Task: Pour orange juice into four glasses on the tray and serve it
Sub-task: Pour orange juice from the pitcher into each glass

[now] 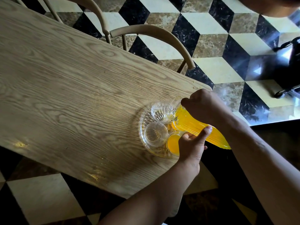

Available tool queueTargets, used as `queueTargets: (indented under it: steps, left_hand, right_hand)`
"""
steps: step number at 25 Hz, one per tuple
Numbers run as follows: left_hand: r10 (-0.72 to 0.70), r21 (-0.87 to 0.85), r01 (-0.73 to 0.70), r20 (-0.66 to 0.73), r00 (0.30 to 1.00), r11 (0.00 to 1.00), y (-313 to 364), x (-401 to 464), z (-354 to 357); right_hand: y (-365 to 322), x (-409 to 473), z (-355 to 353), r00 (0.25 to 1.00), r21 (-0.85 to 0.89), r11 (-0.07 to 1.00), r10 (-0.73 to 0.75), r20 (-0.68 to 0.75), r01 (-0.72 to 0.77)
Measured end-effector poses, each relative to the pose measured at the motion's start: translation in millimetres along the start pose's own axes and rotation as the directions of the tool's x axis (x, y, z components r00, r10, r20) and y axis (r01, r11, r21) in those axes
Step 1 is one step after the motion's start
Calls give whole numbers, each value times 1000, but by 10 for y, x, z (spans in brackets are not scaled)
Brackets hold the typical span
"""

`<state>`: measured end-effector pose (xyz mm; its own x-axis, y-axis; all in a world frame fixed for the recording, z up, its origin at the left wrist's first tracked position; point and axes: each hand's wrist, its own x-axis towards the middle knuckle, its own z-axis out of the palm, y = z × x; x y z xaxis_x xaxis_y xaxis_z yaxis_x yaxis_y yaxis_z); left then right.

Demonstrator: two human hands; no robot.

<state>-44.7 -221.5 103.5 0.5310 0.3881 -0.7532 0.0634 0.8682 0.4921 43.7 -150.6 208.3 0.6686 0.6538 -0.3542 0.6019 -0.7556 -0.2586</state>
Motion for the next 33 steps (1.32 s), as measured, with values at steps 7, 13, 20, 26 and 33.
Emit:
queueTargets:
  steps: [7, 13, 20, 26, 33]
  left_hand:
    - [-41, -45, 41, -11, 999, 998, 24, 31, -8]
    - [-65, -65, 64, -23, 998, 996, 29, 36, 13]
    - [-71, -80, 69, -18, 997, 994, 22, 18, 23]
    - [-78, -83, 77, -11, 997, 994, 3, 10, 44]
    - [-95, -74, 95, -2, 995, 993, -8, 2, 77]
  right_hand:
    - [-96, 86, 65, 1000, -59, 998, 5, 27, -3]
    - [-131, 130, 96, 1000, -121, 993, -9, 20, 11]
    - [-139, 140, 109, 1000, -135, 991, -15, 19, 17]
    - [-123, 137, 82, 1000, -144, 990, -7, 26, 11]
    - [-109, 122, 54, 999, -133, 991, -11, 30, 15]
